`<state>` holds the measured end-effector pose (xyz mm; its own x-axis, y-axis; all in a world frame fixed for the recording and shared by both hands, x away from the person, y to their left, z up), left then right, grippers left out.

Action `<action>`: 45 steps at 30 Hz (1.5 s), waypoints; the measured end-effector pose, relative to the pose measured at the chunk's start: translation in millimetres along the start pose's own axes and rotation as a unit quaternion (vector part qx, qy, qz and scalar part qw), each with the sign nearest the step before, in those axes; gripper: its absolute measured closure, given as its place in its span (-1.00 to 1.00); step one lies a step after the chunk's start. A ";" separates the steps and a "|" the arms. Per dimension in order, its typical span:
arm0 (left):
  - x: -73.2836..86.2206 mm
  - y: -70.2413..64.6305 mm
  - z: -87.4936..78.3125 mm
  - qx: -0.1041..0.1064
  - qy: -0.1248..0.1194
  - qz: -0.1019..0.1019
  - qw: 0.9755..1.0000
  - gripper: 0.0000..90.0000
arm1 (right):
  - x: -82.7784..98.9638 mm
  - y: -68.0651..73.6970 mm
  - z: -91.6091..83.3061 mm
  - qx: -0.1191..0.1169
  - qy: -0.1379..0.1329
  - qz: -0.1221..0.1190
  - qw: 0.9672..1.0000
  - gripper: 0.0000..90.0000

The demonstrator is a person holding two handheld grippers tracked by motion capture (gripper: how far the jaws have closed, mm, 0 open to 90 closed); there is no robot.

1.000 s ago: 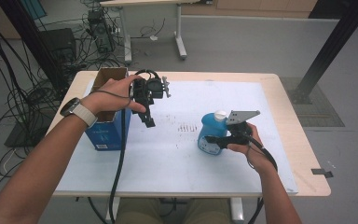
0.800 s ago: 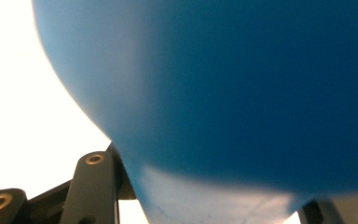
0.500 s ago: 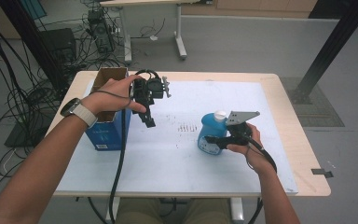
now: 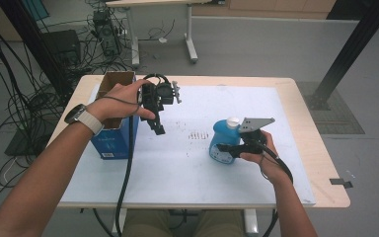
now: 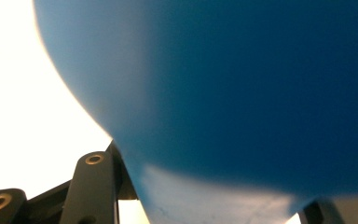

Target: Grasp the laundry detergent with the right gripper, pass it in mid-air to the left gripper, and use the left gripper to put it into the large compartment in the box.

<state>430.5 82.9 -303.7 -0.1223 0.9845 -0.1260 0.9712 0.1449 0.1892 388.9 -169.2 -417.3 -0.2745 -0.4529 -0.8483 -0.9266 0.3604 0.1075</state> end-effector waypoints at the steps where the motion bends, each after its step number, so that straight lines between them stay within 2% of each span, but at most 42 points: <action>1: 0.0 -0.1 -0.1 0.001 0.001 0.001 1.000 -0.78 | -0.1 0.1 0.0 0.000 0.000 -0.001 1.000 -0.03; 45: -0.5 -0.5 -1.0 0.001 0.002 0.000 1.000 -0.78 | 0.3 0.0 0.0 0.001 0.000 -0.001 1.000 -0.03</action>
Point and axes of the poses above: each handheld gripper's, and its own axes: z roughly forward along the jaws, x roughly out of its underside, y roughly to its left, the point moved 5 cm from there along z, roughly forward along the jaws, and after that the axes turned 10 degrees about -x, right-handed, at the moved point
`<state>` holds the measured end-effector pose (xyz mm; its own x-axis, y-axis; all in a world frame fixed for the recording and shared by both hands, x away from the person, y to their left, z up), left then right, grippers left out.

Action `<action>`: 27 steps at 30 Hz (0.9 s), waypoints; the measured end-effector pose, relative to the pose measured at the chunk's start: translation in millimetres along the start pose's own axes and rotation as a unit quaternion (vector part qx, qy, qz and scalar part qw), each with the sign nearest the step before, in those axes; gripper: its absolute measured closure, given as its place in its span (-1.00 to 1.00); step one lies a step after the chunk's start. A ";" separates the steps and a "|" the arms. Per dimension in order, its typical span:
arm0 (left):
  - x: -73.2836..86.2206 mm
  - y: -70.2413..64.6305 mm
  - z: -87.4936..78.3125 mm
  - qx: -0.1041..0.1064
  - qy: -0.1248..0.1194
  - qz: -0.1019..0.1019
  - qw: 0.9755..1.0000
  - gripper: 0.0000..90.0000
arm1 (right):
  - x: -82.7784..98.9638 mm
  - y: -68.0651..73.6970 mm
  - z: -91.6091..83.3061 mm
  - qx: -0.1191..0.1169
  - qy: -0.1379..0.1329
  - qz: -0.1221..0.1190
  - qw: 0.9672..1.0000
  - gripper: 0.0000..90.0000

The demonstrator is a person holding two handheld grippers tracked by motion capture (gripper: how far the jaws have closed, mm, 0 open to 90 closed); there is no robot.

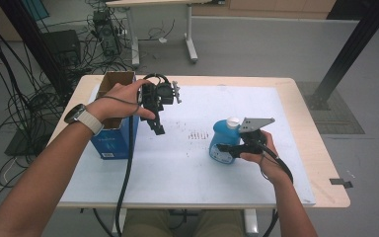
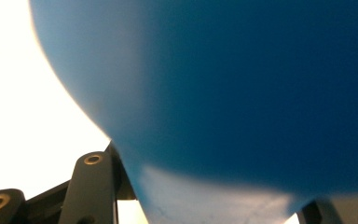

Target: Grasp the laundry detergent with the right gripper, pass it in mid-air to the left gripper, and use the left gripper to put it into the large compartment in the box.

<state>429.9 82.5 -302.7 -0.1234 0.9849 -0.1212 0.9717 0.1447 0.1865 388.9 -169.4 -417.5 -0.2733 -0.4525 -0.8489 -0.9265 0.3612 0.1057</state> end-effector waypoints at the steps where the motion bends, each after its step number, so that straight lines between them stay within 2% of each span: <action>1: 0.0 0.1 0.1 0.000 0.001 0.000 1.000 -0.78 | 0.2 0.0 0.0 0.000 -0.001 -0.001 1.000 -0.03; 27: 1.3 1.3 -2.1 -0.004 0.003 -0.001 1.000 -0.78 | 0.0 -0.2 0.0 -0.001 -0.001 -0.004 1.000 -0.03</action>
Point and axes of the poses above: each handheld gripper's, and its own axes: z roughly forward along the jaws, x roughly out of its underside, y roughly to its left, the point moved 5 cm from there along z, roughly forward along the jaws, and after that the axes turned 10 degrees about -x, right-handed, at the moved point
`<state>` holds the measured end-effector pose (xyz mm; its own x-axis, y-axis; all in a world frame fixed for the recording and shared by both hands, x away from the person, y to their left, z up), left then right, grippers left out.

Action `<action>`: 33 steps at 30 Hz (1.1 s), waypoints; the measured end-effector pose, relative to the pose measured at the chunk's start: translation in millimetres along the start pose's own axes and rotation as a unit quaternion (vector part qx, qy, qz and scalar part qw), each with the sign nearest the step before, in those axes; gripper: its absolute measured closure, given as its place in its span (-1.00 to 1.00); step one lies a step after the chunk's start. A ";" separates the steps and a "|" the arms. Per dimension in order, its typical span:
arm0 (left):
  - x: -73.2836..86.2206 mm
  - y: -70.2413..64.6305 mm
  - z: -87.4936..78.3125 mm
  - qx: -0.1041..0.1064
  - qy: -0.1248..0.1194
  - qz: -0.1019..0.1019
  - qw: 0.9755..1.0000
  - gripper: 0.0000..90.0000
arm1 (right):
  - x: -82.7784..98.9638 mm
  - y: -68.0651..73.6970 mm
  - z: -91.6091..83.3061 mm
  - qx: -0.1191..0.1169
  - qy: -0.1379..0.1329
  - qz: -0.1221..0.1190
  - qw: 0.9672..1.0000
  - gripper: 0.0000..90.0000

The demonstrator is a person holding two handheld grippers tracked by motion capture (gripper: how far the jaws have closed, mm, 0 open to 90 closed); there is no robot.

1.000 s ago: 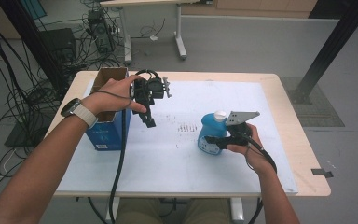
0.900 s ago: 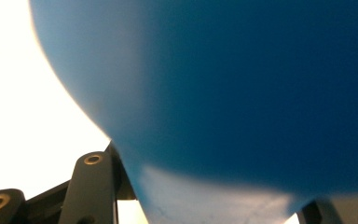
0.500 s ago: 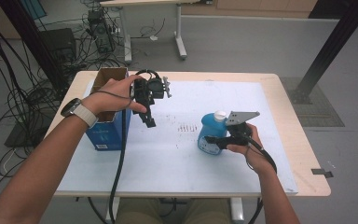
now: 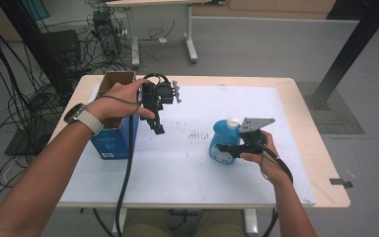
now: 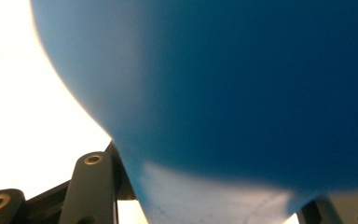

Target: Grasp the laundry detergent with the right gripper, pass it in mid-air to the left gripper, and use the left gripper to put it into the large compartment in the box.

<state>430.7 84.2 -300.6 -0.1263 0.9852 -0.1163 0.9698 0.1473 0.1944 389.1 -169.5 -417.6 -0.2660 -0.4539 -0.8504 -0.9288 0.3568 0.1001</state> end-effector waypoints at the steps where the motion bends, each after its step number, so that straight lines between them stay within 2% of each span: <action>1: 0.2 0.1 -0.2 0.000 0.000 0.000 1.000 -0.78 | -0.1 -0.1 0.0 0.000 0.001 -0.001 1.000 -0.03; 13: 3.0 1.0 -2.9 -0.003 -0.003 -0.002 1.000 -0.78 | -3.2 1.0 -1.7 -0.009 0.011 -0.003 1.000 -0.02; 17: 3.0 0.0 -4.9 -0.003 -0.002 -0.002 1.000 -0.80 | -9.9 3.4 -5.7 -0.017 0.007 -0.008 1.000 -0.02; 25: -0.6 -4.5 -14.6 -0.009 -0.001 0.003 1.000 -0.84 | -32.0 14.9 -13.7 -0.054 0.015 -0.021 0.998 -0.02; 33: -3.6 -12.7 -28.3 -0.019 -0.004 0.011 1.000 -0.85 | -52.0 28.3 -13.8 -0.089 0.022 -0.039 0.995 -0.02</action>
Point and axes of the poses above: each handheld gripper's, and its own axes: z roughly forward along the jaws, x roughly out of its underside, y roughly to its left, the point moved 5 cm from there along z, roughly forward along the jaws, and after that the axes turned 10 degrees about -x, right-handed, at the moved point
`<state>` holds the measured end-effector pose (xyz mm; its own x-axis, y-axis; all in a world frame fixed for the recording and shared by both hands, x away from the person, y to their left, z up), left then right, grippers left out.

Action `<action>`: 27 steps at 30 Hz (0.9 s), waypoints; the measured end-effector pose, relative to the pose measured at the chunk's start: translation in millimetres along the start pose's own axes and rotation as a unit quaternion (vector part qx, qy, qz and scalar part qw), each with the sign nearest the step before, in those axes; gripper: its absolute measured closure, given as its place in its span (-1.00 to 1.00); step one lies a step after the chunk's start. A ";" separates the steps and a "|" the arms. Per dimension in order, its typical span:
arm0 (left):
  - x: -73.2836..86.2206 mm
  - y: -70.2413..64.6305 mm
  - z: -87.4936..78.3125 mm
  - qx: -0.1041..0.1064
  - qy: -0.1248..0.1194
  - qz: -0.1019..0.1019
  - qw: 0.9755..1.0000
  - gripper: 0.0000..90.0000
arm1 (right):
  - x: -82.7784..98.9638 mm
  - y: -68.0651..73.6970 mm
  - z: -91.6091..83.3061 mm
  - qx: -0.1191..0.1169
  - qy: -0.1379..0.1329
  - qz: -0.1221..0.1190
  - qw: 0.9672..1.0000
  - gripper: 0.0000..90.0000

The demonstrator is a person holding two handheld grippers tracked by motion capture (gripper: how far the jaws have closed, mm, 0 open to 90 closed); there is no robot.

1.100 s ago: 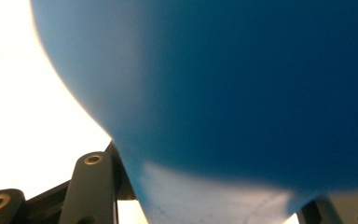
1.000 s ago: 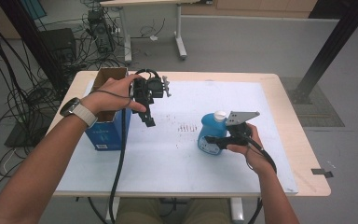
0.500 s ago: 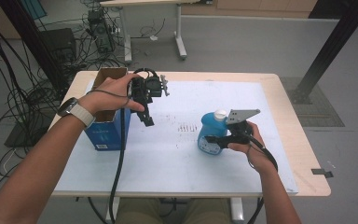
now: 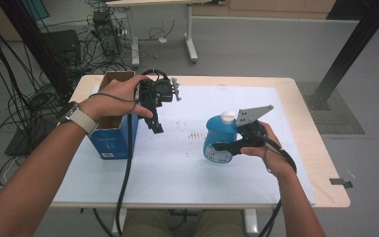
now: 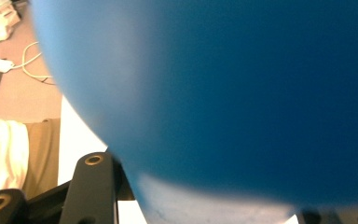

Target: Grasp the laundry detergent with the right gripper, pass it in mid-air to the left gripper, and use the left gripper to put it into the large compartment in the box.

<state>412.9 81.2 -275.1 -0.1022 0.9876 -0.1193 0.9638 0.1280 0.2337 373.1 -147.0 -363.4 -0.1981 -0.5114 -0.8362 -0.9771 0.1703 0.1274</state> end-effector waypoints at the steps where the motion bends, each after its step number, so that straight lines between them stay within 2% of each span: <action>1: -0.7 -1.2 -1.9 -0.001 -0.001 0.002 1.000 -0.85 | -2.4 1.1 0.5 -0.002 0.001 -0.003 1.000 -0.02; 7: -4.0 -7.0 -12.8 -0.004 -0.003 0.009 1.000 -0.85 | -18.2 8.0 3.1 -0.022 0.007 -0.021 1.000 -0.02; 9: -5.0 -9.6 -16.0 0.005 -0.005 0.010 1.000 -0.85 | -23.1 9.9 3.7 -0.028 0.005 -0.027 0.999 -0.02; 14: -7.3 -14.1 -20.7 0.008 -0.007 0.015 1.000 -0.85 | -34.2 15.0 5.7 -0.045 0.005 -0.035 0.998 -0.02; 22: -8.8 -16.6 -31.7 0.014 -0.007 0.012 1.000 -0.85 | -47.0 18.7 11.4 -0.066 0.008 -0.039 0.997 -0.02; 27: -11.2 -19.1 -37.2 0.015 -0.005 0.019 1.000 -0.85 | -52.8 18.7 16.3 -0.075 0.007 -0.043 0.996 -0.02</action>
<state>386.4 71.1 -242.4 -0.0622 0.9908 -0.1203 0.9740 0.0865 0.2091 366.5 -103.1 -325.6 -0.1140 -0.5313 -0.8395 -0.9908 -0.0010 0.1352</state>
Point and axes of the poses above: each handheld gripper's, and its own axes: z roughly forward along the jaws, x roughly out of its underside, y roughly to its left, the point moved 5 cm from there along z, roughly forward along the jaws, and after that the axes turned 10 degrees about -x, right-handed, at the moved point
